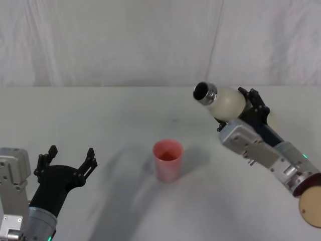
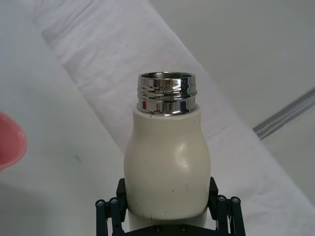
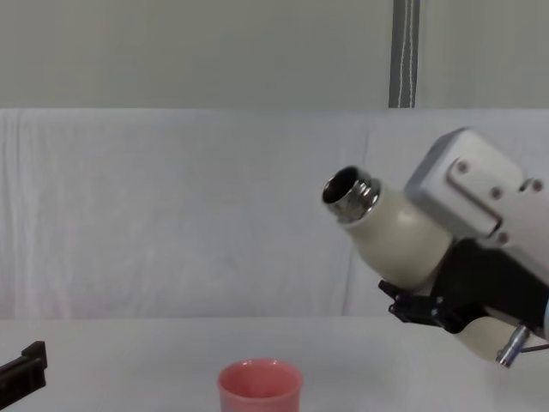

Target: Grasp the thermos with one hand and pour water into the cup lid.

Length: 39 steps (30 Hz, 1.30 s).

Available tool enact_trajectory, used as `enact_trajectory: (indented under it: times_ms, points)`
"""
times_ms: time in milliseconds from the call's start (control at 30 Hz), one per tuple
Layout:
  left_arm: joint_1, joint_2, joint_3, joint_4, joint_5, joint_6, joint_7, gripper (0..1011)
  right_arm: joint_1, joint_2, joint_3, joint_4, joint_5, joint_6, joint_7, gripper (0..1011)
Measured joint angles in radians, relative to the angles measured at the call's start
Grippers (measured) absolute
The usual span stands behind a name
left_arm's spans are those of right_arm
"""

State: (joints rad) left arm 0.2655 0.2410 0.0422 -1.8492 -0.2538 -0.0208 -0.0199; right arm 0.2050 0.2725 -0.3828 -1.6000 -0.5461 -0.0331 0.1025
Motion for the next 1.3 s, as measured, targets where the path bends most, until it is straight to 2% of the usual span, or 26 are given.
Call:
enact_trajectory:
  times_ms: [33, 67, 100, 267, 333, 400, 667, 833, 1133, 1300]
  points:
    - [0.0, 0.0, 0.0, 0.0, 0.0, 0.0, 0.0, 1001, 0.0, 0.0, 0.0, 0.0, 0.0, 0.0, 0.0, 950]
    - [0.0, 0.0, 0.0, 0.0, 0.0, 0.0, 0.0, 1001, -0.008, -0.005, 0.018, -0.001, 0.04, -0.009, 0.009, 950]
    - [0.0, 0.0, 0.0, 0.0, 0.0, 0.0, 0.0, 1001, -0.008, -0.005, 0.018, -0.001, 0.04, -0.009, 0.009, 950]
    - [0.0, 0.0, 0.0, 0.0, 0.0, 0.0, 0.0, 1001, -0.036, -0.03, 0.077, 0.0, 0.168, -0.029, 0.033, 950]
    - [0.0, 0.0, 0.0, 0.0, 0.0, 0.0, 0.0, 1001, -0.039, -0.033, 0.084, 0.001, 0.185, -0.032, 0.036, 950]
    - [0.0, 0.0, 0.0, 0.0, 0.0, 0.0, 0.0, 1001, -0.049, -0.046, 0.106, 0.004, 0.234, -0.04, 0.042, 950]
    - [0.0, 0.0, 0.0, 0.0, 0.0, 0.0, 0.0, 1001, -0.075, -0.076, 0.16, 0.006, 0.374, -0.055, 0.069, 950]
    - [0.0, 0.0, 0.0, 0.0, 0.0, 0.0, 0.0, 1001, -0.087, -0.082, 0.181, 0.003, 0.427, -0.055, 0.076, 950]
    - [0.0, 0.0, 0.0, 0.0, 0.0, 0.0, 0.0, 1001, -0.101, -0.087, 0.2, -0.002, 0.478, -0.053, 0.08, 950]
    - [0.0, 0.0, 0.0, 0.0, 0.0, 0.0, 0.0, 1001, -0.109, -0.096, 0.218, -0.002, 0.53, -0.052, 0.09, 950]
